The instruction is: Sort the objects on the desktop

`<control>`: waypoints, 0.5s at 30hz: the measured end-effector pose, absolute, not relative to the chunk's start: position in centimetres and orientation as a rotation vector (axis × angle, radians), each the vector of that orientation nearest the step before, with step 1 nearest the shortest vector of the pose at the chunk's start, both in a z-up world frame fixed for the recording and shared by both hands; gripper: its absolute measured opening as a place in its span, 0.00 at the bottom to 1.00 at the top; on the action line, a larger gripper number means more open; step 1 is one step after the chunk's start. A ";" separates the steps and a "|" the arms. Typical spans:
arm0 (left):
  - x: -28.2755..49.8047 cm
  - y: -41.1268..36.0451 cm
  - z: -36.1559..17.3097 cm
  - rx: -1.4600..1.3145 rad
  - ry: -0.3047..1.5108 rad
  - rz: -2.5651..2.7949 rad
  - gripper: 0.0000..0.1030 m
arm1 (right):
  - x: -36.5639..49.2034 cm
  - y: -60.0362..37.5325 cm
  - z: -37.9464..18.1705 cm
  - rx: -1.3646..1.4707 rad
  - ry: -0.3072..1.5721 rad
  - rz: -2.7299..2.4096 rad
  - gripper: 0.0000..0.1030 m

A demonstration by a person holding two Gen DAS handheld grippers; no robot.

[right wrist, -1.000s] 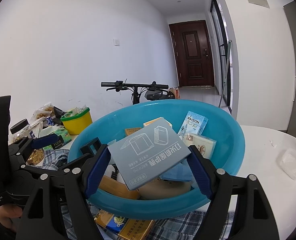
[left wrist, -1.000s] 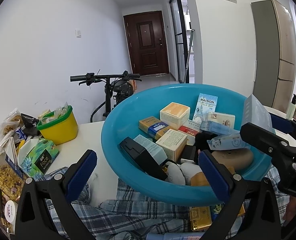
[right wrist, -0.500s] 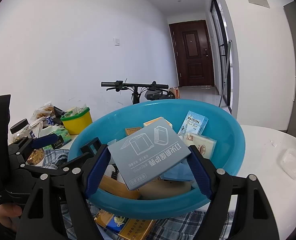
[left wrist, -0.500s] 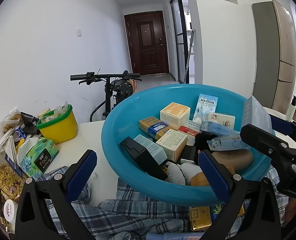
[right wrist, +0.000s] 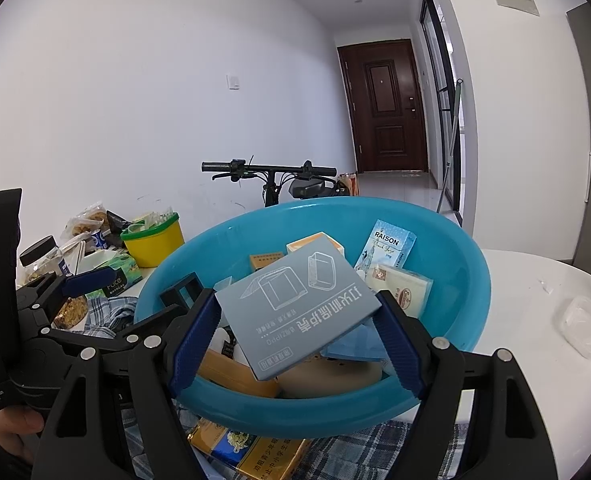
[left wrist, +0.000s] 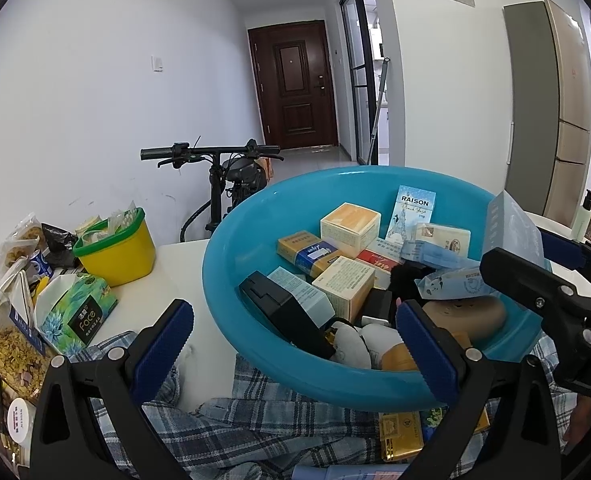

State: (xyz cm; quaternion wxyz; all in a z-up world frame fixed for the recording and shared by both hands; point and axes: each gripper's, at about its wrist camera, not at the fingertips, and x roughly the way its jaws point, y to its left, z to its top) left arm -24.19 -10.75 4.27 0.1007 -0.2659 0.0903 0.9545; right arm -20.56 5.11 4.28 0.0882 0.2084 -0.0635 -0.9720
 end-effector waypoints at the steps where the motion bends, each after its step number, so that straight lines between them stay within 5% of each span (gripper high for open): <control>1: -24.2 -10.7 4.3 -0.786 0.268 2.820 1.00 | -20.6 5.1 4.3 0.621 -0.189 -2.893 0.75; 15: -24.2 -10.7 4.3 -0.785 0.273 2.818 1.00 | -20.5 5.1 4.3 0.623 -0.188 -2.894 0.75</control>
